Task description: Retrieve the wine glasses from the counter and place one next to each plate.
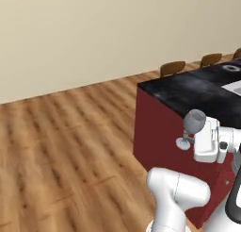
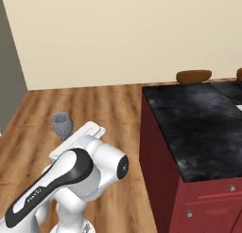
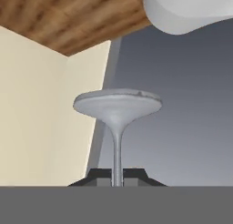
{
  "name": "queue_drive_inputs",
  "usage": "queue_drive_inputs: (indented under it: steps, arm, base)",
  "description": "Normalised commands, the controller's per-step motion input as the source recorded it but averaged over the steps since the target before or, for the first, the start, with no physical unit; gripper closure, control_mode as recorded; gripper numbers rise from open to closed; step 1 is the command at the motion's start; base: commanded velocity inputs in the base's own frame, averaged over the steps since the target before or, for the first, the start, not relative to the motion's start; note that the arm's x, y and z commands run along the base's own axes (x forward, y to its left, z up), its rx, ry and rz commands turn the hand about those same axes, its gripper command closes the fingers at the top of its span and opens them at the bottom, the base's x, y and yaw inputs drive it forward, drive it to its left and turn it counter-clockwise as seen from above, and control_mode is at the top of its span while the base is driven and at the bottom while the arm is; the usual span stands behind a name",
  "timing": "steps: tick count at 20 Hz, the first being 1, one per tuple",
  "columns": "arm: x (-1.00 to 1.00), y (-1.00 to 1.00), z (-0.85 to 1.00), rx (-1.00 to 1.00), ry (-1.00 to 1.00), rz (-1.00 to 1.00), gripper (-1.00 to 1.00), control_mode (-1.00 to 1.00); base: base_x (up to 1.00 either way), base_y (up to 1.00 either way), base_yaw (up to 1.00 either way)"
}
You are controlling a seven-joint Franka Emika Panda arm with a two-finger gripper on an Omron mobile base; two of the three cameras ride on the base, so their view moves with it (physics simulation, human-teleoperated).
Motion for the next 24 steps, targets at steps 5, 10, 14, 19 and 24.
queue_drive_inputs:
  steps: [5, 10, 14, 19, 24]
  arm:
    - [0.0, 0.0, 0.0, 0.0, 0.0, 0.0, 1.0, 1.0]
    - [0.0, 0.0, 0.0, 0.0, 0.0, 0.0, 1.0, 1.0]
    - [0.0, 0.0, 0.0, 0.0, 0.0, 0.0, 1.0, 1.0]
    - [0.0, 0.0, 0.0, 0.0, 0.0, 0.0, 1.0, 1.0]
    - [0.0, 0.0, 0.0, 0.0, 0.0, 0.0, 1.0, 1.0]
  base:
    - [1.0, 1.0, -0.42]
    - [1.0, 1.0, -0.43]
    - [1.0, 1.0, -0.43]
    - [1.0, 1.0, -0.44]
    - [1.0, 1.0, -0.49]
